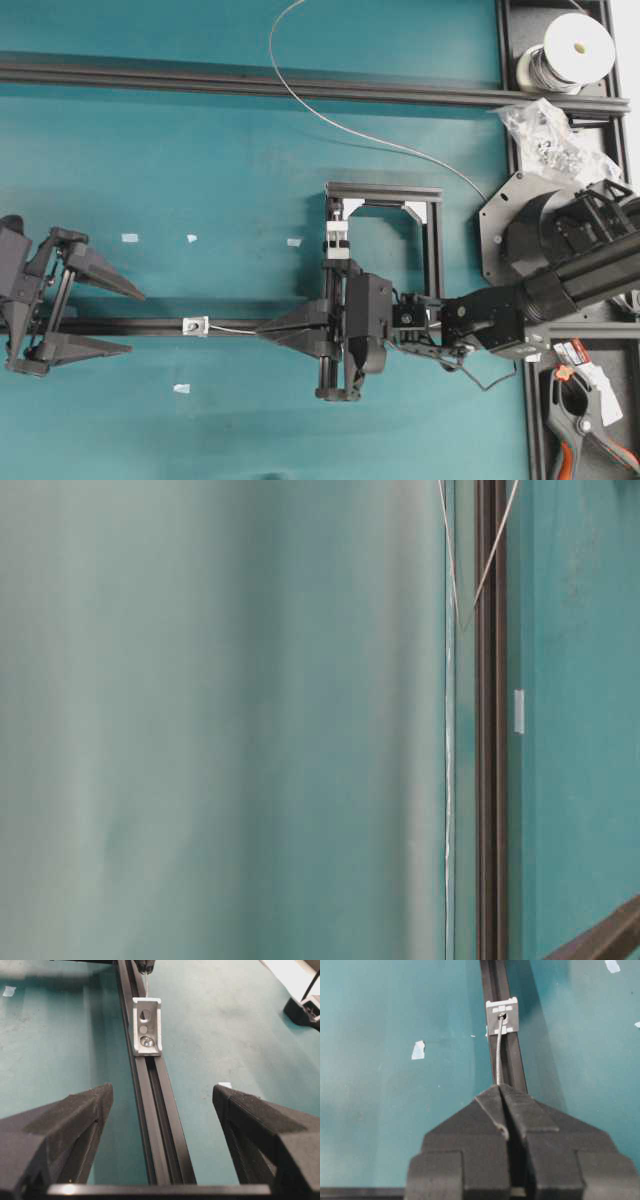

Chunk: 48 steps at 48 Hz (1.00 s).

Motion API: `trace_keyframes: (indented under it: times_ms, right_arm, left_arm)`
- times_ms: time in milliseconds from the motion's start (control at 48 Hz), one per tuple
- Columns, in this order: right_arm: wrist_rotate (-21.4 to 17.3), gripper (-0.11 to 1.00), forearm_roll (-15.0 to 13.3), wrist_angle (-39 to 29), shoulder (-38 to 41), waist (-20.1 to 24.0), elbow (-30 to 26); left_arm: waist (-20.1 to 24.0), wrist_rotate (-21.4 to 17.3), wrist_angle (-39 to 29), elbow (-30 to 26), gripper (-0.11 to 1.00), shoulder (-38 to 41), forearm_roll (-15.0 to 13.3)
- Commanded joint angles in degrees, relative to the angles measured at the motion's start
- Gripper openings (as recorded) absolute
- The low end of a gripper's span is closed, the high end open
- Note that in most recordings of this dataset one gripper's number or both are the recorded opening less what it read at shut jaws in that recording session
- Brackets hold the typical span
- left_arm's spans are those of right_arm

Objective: Insert the wire through the hole in the metal fitting.
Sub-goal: 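Align the wire tip with the hole in the white bracket, then push the wire tip through the bracket hole with the right gripper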

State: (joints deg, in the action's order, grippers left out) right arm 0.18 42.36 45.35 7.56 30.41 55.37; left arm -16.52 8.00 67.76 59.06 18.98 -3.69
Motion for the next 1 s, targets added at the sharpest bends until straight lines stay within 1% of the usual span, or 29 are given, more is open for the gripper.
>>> trace_keyframes:
  times_ms: [0, 313, 355, 626, 980]
  right_arm:
    - [0.09, -0.01, -0.09, 0.0, -0.18, -0.44, -1.05]
    - [0.35, -0.01, -0.09, -0.7, 1.41, -1.14, -2.37]
    - [0.35, -0.01, -0.44, -0.62, 1.41, -1.23, -2.46]
    - [2.02, -0.01, -1.05, -0.62, 1.41, -2.02, -3.25]
    - [2.02, -0.01, -1.05, -0.09, 0.53, -2.02, -1.67]
  left_arm:
    - [-0.09, -0.09, 0.26, -0.53, 0.84, -0.7, 0.0]
    - [-0.09, -0.09, 0.18, -0.62, 0.84, -0.7, 0.0]
    - [-0.18, -0.18, 0.18, -0.7, 0.84, -0.79, 0.0]
    - [-0.18, -0.18, 0.18, -0.62, 0.84, -0.79, 0.09]
    - [-0.09, -0.18, -0.09, -0.62, 0.84, -0.79, 0.09]
